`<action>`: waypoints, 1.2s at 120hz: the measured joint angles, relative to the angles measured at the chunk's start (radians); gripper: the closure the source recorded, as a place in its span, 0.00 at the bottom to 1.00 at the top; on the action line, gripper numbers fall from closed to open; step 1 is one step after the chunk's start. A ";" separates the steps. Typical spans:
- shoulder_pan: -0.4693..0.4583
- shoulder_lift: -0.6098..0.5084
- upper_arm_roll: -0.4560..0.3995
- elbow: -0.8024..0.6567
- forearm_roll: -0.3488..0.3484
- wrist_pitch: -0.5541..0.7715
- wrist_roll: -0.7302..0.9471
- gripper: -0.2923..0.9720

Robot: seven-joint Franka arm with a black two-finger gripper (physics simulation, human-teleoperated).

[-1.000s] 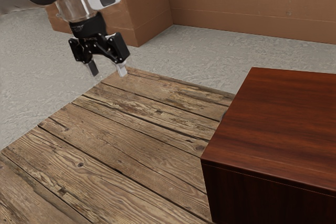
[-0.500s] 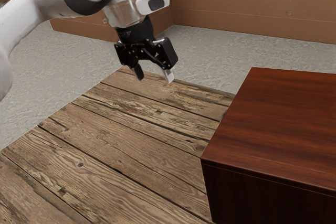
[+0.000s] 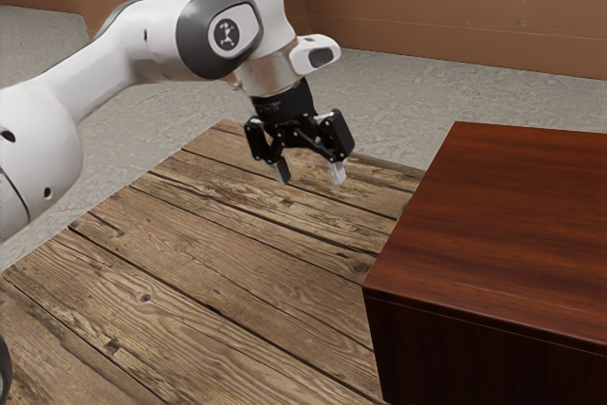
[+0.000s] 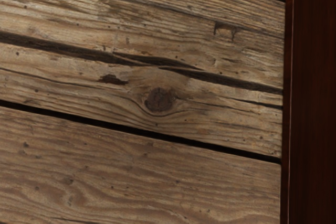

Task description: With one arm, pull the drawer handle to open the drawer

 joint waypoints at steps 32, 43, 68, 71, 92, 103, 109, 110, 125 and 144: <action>-0.003 -0.035 -0.028 -0.083 -0.022 0.071 -0.042 0.23; -0.003 -0.066 -0.051 -0.138 -0.020 0.108 -0.059 0.23; -0.002 -0.074 -0.077 -0.164 -0.019 0.161 -0.100 0.23; -0.002 -0.074 -0.077 -0.165 -0.020 0.166 -0.104 0.23; -0.001 -0.074 -0.087 -0.183 -0.025 0.198 -0.132 0.23; 0.000 -0.074 -0.095 -0.187 -0.026 0.211 -0.145 0.23; -0.001 -0.074 -0.103 -0.188 -0.027 0.217 -0.151 0.23; -0.001 -0.074 -0.104 -0.188 -0.027 0.218 -0.152 0.23; -0.002 -0.074 -0.115 -0.202 -0.027 0.238 -0.166 0.23; -0.002 -0.074 -0.120 -0.213 -0.028 0.258 -0.181 0.24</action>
